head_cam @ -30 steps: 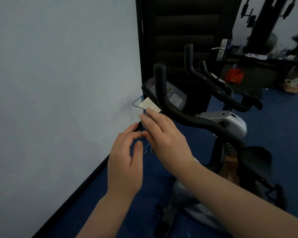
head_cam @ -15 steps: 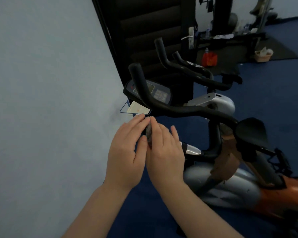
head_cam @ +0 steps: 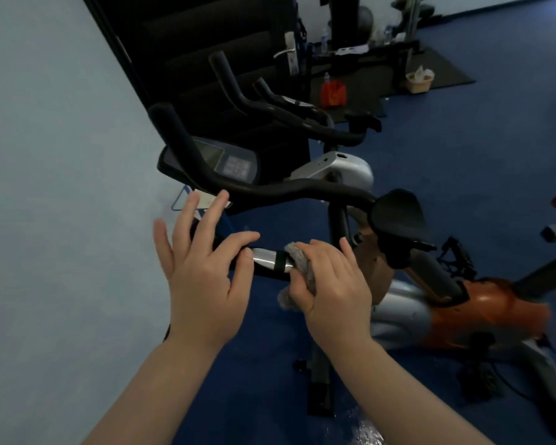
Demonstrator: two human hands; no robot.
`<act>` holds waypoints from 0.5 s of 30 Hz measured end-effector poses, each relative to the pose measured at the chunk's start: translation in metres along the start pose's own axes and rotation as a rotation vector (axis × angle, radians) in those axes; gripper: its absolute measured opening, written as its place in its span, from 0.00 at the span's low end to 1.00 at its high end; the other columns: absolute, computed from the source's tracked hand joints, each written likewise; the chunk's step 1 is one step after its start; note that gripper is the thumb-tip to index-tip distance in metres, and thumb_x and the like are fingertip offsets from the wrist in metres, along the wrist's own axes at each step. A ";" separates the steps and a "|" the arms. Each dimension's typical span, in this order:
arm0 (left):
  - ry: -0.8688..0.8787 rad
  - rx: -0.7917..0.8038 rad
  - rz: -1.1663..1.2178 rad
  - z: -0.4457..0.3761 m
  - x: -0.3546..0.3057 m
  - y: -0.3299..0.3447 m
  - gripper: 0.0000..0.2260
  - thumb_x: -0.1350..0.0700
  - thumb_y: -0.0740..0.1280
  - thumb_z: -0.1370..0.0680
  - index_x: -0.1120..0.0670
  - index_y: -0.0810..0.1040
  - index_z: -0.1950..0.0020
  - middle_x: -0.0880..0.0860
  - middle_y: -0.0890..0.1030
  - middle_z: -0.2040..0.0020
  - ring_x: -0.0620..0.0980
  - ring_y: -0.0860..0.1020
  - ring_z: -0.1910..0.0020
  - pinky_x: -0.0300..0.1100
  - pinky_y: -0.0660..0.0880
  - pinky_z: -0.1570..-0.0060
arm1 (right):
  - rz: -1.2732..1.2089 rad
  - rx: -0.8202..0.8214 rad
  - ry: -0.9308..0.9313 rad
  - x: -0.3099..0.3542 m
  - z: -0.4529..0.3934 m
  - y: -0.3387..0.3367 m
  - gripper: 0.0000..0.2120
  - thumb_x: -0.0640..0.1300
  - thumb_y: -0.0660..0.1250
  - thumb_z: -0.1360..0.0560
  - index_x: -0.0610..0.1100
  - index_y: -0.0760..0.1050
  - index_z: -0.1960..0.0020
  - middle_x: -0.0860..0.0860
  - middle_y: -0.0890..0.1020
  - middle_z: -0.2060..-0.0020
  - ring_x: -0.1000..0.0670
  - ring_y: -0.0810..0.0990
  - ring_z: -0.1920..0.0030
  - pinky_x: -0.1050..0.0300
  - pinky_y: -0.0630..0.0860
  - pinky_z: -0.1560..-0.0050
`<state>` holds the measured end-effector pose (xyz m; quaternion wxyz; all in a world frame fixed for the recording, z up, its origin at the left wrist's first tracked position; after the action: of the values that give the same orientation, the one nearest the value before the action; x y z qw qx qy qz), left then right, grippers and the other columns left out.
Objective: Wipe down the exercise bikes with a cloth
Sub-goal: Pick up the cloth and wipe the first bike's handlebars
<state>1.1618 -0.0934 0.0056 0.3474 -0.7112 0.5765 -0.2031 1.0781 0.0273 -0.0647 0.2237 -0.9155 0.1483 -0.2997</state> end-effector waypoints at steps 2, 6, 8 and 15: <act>0.009 0.000 -0.033 0.001 -0.010 0.007 0.10 0.55 0.63 0.24 0.48 0.82 0.48 0.52 0.69 0.28 0.54 0.58 0.24 0.55 0.38 0.27 | -0.020 0.042 0.038 -0.008 -0.003 -0.003 0.15 0.47 0.59 0.23 0.41 0.79 0.46 0.48 0.83 0.52 0.48 0.80 0.42 0.45 0.66 0.30; 0.057 0.108 0.015 0.000 -0.028 0.023 0.11 0.54 0.60 0.22 0.50 0.82 0.47 0.52 0.72 0.30 0.52 0.61 0.26 0.51 0.42 0.26 | -0.097 0.124 0.189 -0.011 -0.007 -0.003 0.17 0.49 0.54 0.21 0.42 0.77 0.45 0.48 0.81 0.45 0.49 0.73 0.34 0.47 0.66 0.30; 0.041 0.174 0.016 0.001 -0.031 0.031 0.13 0.52 0.58 0.22 0.51 0.82 0.47 0.51 0.75 0.33 0.50 0.66 0.28 0.48 0.48 0.27 | -0.201 0.140 0.360 -0.015 -0.011 -0.001 0.17 0.50 0.54 0.20 0.43 0.73 0.38 0.48 0.76 0.38 0.51 0.67 0.30 0.49 0.68 0.32; 0.030 0.189 0.002 0.003 -0.030 0.036 0.14 0.52 0.56 0.21 0.49 0.81 0.46 0.43 0.82 0.46 0.44 0.76 0.44 0.42 0.57 0.36 | -0.223 -0.068 0.422 -0.001 -0.006 -0.014 0.14 0.43 0.63 0.22 0.43 0.73 0.37 0.50 0.70 0.34 0.49 0.65 0.29 0.45 0.67 0.31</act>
<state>1.1317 -0.0677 -0.0194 0.4044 -0.6718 0.5604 -0.2667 1.0754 0.0379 -0.0535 0.1221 -0.8503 0.0997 -0.5021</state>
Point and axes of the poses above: each hand's wrist, its own z-axis away from the middle knuckle, its own y-axis out of the palm, x = y × z, the point moved 7 cm from there along -z, towards the middle knuckle
